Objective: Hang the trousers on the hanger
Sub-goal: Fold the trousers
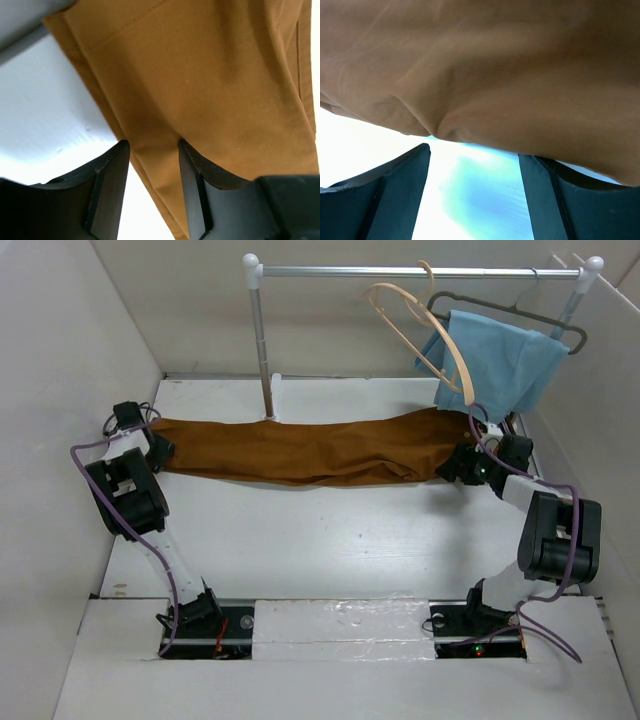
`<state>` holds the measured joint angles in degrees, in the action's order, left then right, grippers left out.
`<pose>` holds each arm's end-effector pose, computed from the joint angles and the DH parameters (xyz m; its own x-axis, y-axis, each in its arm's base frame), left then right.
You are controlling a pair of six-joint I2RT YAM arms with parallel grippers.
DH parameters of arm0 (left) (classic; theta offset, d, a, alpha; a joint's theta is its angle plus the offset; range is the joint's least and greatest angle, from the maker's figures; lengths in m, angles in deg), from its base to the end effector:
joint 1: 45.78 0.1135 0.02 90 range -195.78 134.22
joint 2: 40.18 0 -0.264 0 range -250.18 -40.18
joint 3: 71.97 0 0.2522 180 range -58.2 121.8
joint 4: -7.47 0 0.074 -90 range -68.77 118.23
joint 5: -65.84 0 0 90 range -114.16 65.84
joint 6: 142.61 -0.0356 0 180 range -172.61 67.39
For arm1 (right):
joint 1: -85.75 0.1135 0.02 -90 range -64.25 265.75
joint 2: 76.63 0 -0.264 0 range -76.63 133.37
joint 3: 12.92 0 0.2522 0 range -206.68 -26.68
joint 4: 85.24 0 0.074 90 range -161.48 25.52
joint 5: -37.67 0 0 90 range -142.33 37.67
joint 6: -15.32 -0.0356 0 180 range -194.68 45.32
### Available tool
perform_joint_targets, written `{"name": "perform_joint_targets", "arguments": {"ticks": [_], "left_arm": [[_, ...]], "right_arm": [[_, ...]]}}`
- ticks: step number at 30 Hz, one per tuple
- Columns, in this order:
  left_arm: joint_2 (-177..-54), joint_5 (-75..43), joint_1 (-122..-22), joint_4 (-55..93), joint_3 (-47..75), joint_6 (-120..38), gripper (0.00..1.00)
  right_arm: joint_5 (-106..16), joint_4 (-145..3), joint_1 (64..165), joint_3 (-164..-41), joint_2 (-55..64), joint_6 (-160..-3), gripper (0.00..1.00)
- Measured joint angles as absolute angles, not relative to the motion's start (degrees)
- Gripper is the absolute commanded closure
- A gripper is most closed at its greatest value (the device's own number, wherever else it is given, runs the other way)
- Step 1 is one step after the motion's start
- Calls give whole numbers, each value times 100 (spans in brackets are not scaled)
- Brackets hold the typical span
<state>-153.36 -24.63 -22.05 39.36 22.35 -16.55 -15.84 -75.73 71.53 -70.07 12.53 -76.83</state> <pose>0.3953 0.1741 0.1898 -0.3334 -0.7895 -0.5152 -0.7464 0.5549 -0.3673 0.3026 -0.0548 0.1758 -0.6509 0.1961 -0.7334 -0.2098 0.8820 0.4220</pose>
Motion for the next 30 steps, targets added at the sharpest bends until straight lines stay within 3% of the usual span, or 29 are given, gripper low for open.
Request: {"name": "perform_joint_targets", "arguments": {"ticks": [3,5,6,7,8,25,28,29,30], "left_arm": [[-15456,-2360,-2205,3895,2261,-1651,63],[-15496,-2321,-2205,3866,2263,-1642,71],[-15498,-2303,-2203,3860,2276,-1634,78],[-15500,-2286,-2203,3851,2296,-1620,96],[-15500,-2268,-2203,3836,2314,-1596,100],[-14720,-2742,-2343,4946,3125,-1972,100],[-14650,-2913,-2454,5320,3525,-2093,88],[-14750,-2992,-2472,5440,3752,-2136,73],[-14895,-3072,-2472,5488,3988,-2165,73]], "right_arm": [[-1584,-7571,7225,-7007,1253,-7683,24],[-1584,-7571,7245,-7007,1253,-7685,24],[-1584,-7571,7260,-7007,1253,-7685,24],[-1584,-7573,7260,-7007,1253,-7685,24],[-1584,-7573,7264,-7007,1253,-7685,24],[-1495,-7577,7264,-6994,1275,-7548,24],[-1425,-7586,7264,-6999,1341,-7530,24],[-1412,-7586,7264,-6999,1365,-7528,23],[-1398,-7586,7264,-7001,1395,-7528,23]]}}
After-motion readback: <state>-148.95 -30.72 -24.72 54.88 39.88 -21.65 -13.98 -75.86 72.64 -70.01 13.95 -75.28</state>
